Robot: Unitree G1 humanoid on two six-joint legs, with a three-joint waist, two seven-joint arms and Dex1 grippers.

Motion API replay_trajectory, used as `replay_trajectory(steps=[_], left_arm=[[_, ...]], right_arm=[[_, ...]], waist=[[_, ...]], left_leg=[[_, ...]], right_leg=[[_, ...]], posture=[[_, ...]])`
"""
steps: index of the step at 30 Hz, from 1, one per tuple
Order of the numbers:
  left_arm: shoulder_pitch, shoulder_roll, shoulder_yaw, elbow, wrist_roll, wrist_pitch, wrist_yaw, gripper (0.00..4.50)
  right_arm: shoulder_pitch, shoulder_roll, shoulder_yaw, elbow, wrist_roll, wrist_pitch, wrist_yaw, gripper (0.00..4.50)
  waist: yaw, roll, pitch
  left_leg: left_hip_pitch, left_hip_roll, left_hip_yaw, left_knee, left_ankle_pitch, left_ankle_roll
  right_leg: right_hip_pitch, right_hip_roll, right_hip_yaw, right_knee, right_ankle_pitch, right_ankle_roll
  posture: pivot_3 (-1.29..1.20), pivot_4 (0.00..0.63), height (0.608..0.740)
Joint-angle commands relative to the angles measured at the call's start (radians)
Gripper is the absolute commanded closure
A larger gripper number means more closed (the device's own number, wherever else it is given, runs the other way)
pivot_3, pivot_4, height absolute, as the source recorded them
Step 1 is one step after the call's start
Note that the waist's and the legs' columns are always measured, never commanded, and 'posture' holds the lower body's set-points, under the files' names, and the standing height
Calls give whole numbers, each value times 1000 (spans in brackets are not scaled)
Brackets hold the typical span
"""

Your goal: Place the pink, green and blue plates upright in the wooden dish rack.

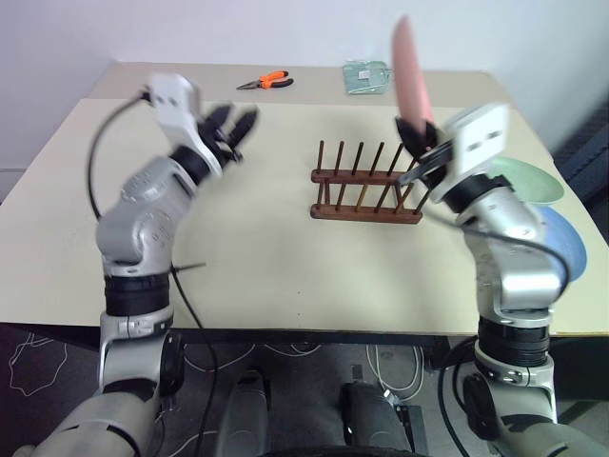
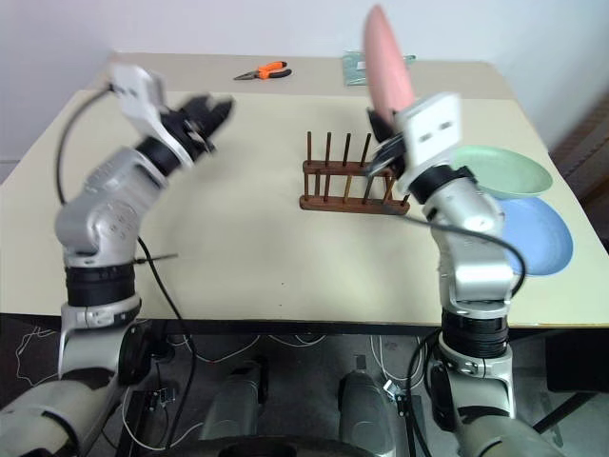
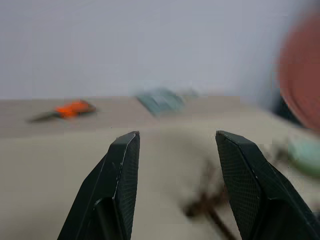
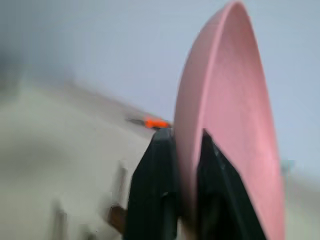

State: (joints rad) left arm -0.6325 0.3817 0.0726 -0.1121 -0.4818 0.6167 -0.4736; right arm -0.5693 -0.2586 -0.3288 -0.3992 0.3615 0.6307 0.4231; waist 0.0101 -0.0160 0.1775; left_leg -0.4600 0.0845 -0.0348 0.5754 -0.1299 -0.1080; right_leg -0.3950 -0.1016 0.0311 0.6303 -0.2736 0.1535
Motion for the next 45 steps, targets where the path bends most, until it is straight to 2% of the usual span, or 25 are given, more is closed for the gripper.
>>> replay_trajectory(steps=[1, 7, 15, 20, 23, 27, 29, 33, 35, 37, 39, 40, 41, 45], left_arm=[[69, 69, -127, -107, 17, -52, -189, 2080], [149, 113, -205, -216, -26, -21, -326, 2080], [158, 97, -209, -232, -19, -13, -325, 2080], [161, 101, -210, -233, -14, -14, -331, 2080], [157, 97, -216, -228, -8, -15, -330, 2050], [155, 91, -223, -227, -5, -13, -328, 2050], [157, 91, -225, -228, -1, -14, -328, 2050], [160, 95, -224, -227, 6, -17, -327, 2050], [157, 96, -217, -214, 16, -25, -323, 2050], [153, 97, -214, -201, 24, -32, -323, 2050], [149, 96, -216, -191, 30, -36, -328, 2050], [147, 96, -219, -187, 33, -38, -331, 2050], [146, 96, -221, -185, 35, -40, -333, 2050], [135, 80, -237, -173, 45, -46, -342, 2050]], right_arm=[[-21, -4, -130, -63, 213, 150, -65, 4500], [-24, -35, -165, -53, 361, 242, -119, 4500], [-8, -63, -194, 47, 450, 260, -185, 4500], [4, -92, -185, 103, 490, 270, -177, 4500], [4, -112, -158, 127, 460, 245, -177, 3332], [-10, -154, -120, 129, 358, 142, -185, 1481], [-10, -174, -122, 125, 342, 105, -173, 1481], [-19, -235, -205, 120, 382, 61, -163, 1481], [-3, -299, -270, 145, 402, 56, -138, 1481], [38, -381, -295, 191, 351, 39, -113, 932], [111, -488, -224, 241, 206, -21, -79, 186], [143, -534, -178, 264, 138, -57, -63, 51], [162, -561, -148, 280, 98, -84, -52, 51], [236, -722, 99, 463, -232, -352, 12, 51]], waist=[[-1, 0, 0], [-11, 4, 1], [-23, 4, 1], [-23, 4, 1], [-23, 4, 1], [-23, 4, 2], [-22, 4, 2], [-21, 4, 2], [-21, 4, 2], [-17, 4, 2], [-16, 4, 1], [-18, 4, 1], [-21, 4, 1], [-32, 6, 1]], left_leg=[[0, 0, 0, 0, 0, 0], [-1, 0, 0, 0, 0, 0], [-1, 0, 0, 0, 0, 1], [-1, 0, 0, 0, 0, 1], [-1, 0, 0, 1, 0, 2], [-1, 0, 0, 1, 0, 2], [-1, 0, 0, 1, 0, 2], [-2, 0, 0, 1, -1, 2], [-2, 0, 0, 1, -1, 2], [-2, 0, 0, 1, -1, 2], [-1, 0, 0, 1, -1, 2], [-1, 0, 0, 2, -1, 3], [-1, 0, 0, 2, -1, 3], [0, 0, 2, 2, -1, 3]], right_leg=[[0, 0, 0, 0, 0, 0], [-2, 0, 0, 0, -2, -5], [-2, 0, 0, 0, -2, -5], [-2, 0, 0, 0, -2, -5], [-2, 0, 0, 0, -2, -5], [-2, 0, 0, 0, -2, -5], [-2, 0, 0, 0, -2, -5], [-2, 0, 0, -1, -2, -5], [-2, 0, 0, -1, -2, -5], [-2, 0, 0, -1, -2, -5], [-1, 0, 0, -2, -2, -5], [-1, 0, 0, -2, -2, -5], [-1, 0, 0, -3, -2, -5], [-2, 0, 3, -2, -2, -5]], posture=[[0, 150, 740], [0, 150, 740], [0, 150, 740], [0, 150, 740], [0, 150, 740], [0, 150, 740], [0, 150, 740], [0, 150, 740], [0, 150, 740], [0, 150, 740], [0, 150, 740], [0, 150, 740], [0, 150, 740], [0, 150, 740]])
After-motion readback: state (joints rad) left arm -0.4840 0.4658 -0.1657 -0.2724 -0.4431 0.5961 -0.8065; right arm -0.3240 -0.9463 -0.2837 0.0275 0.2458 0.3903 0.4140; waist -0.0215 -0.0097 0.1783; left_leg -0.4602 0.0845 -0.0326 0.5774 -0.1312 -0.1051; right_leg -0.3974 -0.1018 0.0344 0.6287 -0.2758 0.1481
